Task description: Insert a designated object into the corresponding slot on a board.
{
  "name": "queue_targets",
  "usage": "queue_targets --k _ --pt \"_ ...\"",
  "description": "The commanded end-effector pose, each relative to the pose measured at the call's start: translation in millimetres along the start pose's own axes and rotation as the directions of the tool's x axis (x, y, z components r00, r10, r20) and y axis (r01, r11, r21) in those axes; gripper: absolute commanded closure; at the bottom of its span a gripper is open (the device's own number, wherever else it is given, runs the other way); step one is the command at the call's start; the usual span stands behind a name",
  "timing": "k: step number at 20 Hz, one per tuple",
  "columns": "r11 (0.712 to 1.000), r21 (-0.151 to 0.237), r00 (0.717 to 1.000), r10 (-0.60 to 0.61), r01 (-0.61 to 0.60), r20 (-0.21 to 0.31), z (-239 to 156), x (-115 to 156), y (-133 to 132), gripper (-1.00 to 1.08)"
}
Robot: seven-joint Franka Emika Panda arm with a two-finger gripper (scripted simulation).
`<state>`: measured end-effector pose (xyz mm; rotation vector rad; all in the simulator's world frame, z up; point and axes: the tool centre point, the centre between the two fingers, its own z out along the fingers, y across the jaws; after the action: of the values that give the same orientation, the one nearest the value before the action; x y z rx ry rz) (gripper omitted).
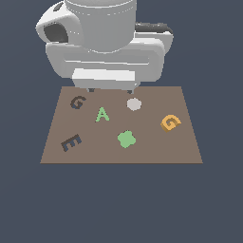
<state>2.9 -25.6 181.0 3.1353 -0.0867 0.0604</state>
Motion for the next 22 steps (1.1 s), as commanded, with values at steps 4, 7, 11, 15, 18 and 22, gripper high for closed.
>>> queue_targets --k 4,7,11,15,18,22 --pt "1.000 0.000 1.000 0.005 -0.005 0.000 0.6 -0.5 -0.8 -0.92" --pt "1.000 0.000 1.000 0.018 -0.018 0.001 2.3 -1.8 -3.1 -0.92" --pt "0.999 -0.001 0.999 0.051 -0.051 0.002 6.5 -4.9 -8.8 -0.92" --pt "0.995 -0.002 0.995 0.100 -0.100 0.003 12.7 -9.2 -17.4 -0.92" --pt "0.989 -0.003 0.989 0.146 -0.146 0.005 18.8 -13.0 -25.9 -0.92" --pt "0.975 -0.005 0.975 0.222 -0.222 0.007 28.6 -18.1 -40.2 -0.92"
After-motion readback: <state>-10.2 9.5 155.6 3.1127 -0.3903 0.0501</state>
